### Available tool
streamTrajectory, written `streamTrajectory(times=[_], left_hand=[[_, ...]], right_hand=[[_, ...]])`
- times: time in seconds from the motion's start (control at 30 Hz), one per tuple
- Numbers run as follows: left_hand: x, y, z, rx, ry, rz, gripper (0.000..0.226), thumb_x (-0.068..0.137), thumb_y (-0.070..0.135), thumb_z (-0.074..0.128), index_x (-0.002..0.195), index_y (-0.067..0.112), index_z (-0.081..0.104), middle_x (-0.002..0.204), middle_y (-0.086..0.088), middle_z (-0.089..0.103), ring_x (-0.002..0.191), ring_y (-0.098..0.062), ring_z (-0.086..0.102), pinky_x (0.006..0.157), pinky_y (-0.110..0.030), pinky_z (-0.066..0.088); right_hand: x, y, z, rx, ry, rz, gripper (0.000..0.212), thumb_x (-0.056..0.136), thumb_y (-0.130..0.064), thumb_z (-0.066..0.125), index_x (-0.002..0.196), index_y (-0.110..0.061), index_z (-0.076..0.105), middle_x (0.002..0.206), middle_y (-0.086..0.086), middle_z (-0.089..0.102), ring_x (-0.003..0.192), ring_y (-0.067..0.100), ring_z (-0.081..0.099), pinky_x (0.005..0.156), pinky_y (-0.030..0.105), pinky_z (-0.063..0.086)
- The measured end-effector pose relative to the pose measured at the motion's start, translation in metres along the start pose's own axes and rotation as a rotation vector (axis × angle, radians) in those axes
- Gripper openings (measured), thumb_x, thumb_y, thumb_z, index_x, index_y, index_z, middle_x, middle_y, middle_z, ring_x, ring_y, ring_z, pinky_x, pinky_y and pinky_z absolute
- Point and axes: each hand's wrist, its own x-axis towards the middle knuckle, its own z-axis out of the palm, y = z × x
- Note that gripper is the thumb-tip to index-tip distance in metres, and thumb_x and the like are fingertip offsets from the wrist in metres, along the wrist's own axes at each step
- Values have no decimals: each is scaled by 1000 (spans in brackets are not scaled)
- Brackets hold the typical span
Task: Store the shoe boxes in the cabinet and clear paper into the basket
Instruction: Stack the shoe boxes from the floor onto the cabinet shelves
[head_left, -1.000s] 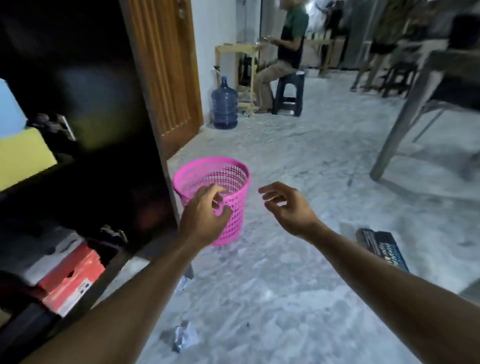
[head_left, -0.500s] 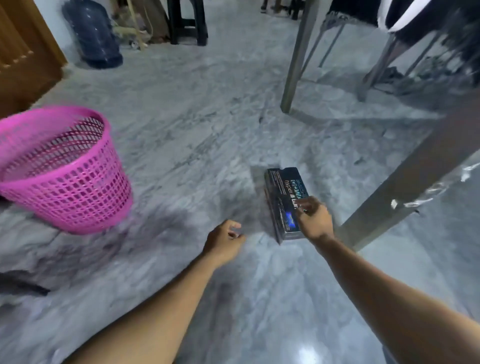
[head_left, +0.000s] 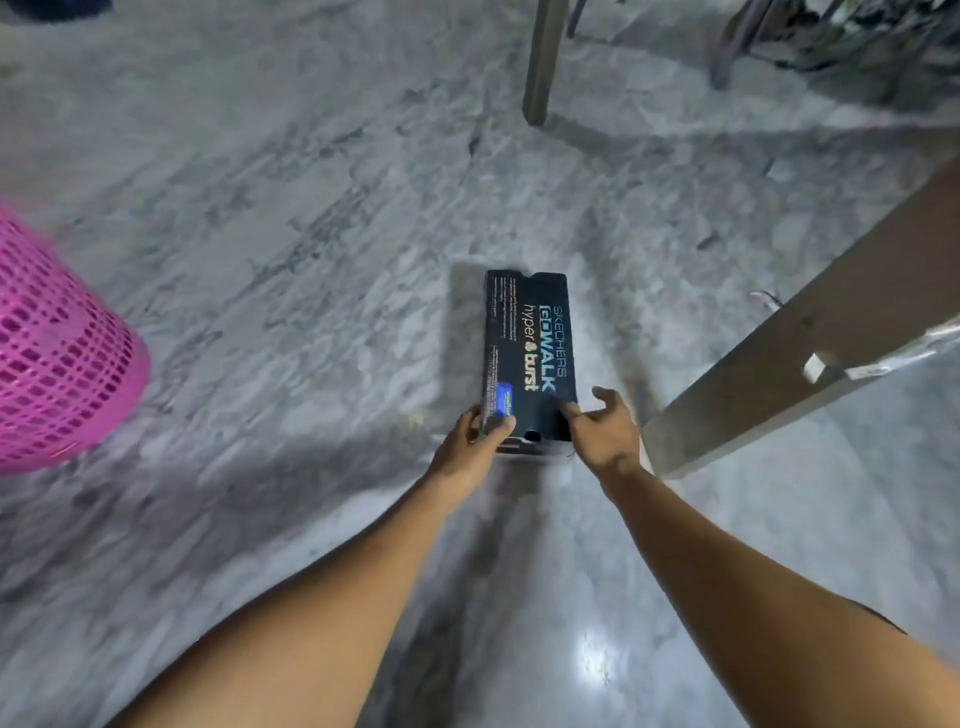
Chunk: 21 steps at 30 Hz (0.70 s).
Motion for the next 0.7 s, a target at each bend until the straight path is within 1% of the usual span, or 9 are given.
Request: streamTrajectory(times=[0.1,0.13,0.2,0.27,0.37,0.43,0.5,0.6,0.7], left_hand=[[4,-6,-4,-98,109,10,76,65,80,66,128,38,57,112,16,72,109,-12,67,96,-41,55],[2,-10,-6,-135,131,16,71,68,77,68,126,37,58,109,16,71,104,-9,67,96,-45,56],[-13,-15,-10,-216,128,21,46,85,62,71,121,37,59,105,13,68,93,-9,65,93,-49,58],[-26,-24,-13,-315,106,14,29,94,45,70,119,39,59,102,10,68,87,-12,66,86,-44,62],[-47,-39,-27,-433,63,2,34,93,36,72,125,39,59,111,6,75,102,-18,74,89,-42,63],[-59,-44,-40,-428,50,-19,34,92,41,73,123,44,60,113,7,76,98,-17,76,90,-43,62],[-69,-45,-64,-412,50,-28,28,95,44,68,121,43,58,103,16,78,83,-8,77,81,-36,59],[-81,-34,-109,-482,92,-56,57,76,69,72,125,42,58,125,0,71,101,-19,72,82,-35,53],[-98,-24,-155,-549,123,-16,82,54,84,74,127,52,56,130,-9,65,114,-29,66,93,-47,54]], right_hand=[[0,2,6,105,-52,34,39,89,-47,71,113,-16,73,97,2,77,98,23,70,90,32,53],[-1,1,9,141,-41,22,36,87,-49,73,99,-15,75,93,0,77,94,21,70,84,33,53],[-4,-4,12,279,-25,34,43,82,-53,78,79,-13,62,82,-3,74,84,20,67,73,31,47],[-11,-15,17,428,-81,78,49,79,-54,82,80,-14,53,70,-5,70,68,17,61,60,27,43],[-31,-31,22,423,-226,90,52,80,-49,84,96,-11,52,76,3,64,57,14,51,43,24,37],[-41,-33,22,395,-290,105,58,85,-44,82,116,-10,47,83,3,61,64,14,52,47,24,41],[-52,-32,22,370,-384,111,65,87,-43,79,129,-14,41,94,6,63,81,19,58,65,32,48],[-74,-28,22,289,-538,71,70,84,-43,82,136,-27,38,121,12,64,109,31,64,92,51,53],[-109,-32,24,266,-704,43,89,63,-45,88,139,-34,41,129,13,65,115,33,65,91,52,56]])
